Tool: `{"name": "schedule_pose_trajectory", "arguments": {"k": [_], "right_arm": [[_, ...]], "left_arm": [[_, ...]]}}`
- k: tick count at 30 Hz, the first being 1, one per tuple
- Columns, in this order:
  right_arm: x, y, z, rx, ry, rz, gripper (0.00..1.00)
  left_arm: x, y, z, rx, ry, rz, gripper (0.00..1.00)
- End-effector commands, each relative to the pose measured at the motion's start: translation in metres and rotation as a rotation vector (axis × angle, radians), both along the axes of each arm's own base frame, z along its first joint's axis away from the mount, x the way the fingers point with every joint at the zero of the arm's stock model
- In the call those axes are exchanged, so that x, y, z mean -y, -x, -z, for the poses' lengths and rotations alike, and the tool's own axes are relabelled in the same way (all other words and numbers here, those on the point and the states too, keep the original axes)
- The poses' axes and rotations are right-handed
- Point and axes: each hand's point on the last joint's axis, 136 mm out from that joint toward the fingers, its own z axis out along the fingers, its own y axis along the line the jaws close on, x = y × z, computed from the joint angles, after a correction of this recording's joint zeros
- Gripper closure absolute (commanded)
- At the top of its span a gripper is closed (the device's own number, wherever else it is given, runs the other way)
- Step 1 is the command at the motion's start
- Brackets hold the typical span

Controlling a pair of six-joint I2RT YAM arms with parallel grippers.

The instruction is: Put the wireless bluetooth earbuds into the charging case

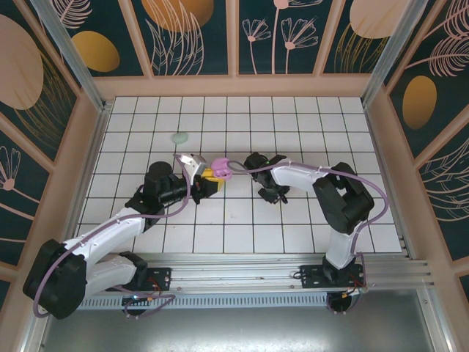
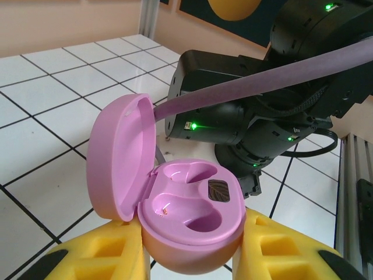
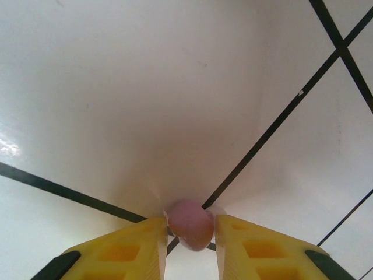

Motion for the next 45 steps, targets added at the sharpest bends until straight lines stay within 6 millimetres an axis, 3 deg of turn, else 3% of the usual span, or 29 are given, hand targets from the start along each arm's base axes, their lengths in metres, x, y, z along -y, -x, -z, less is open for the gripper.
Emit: {"name": "schedule_pose_trajectory", "arguments": {"k": [1,11,19,33,38,45], "right_arm": [[-0.01,-0.004,0.001,-0.002,-0.008,-0.031,0.73],[-0.011,-0.01,0.001,0.011,-0.026,0.0,0.82],[-0.013,-0.017,-0.013,0.012,-0.15,0.109,0.88],[-0.037,-0.017,-0.054,-0.038,-0.52,0.236,0.88],[-0.038,-0.022,-0.078,-0.033,-0.673,0.286,0.88],[-0.048,-0.014,-0.11,-0.024,-0.794,0.267,0.88]], "left_arm": [[0.006,0.008,-0.014,0.055,0.018,0.059,0.93],[0.006,0.007,-0.014,0.059,0.014,0.059,0.93],[0.005,0.008,-0.014,0.06,0.012,0.055,0.93],[0.006,0.007,-0.018,0.062,0.023,0.055,0.93],[0.005,0.008,-0.018,0.06,0.025,0.056,0.93],[0.005,0.008,-0.016,0.061,0.024,0.052,0.93]]}}
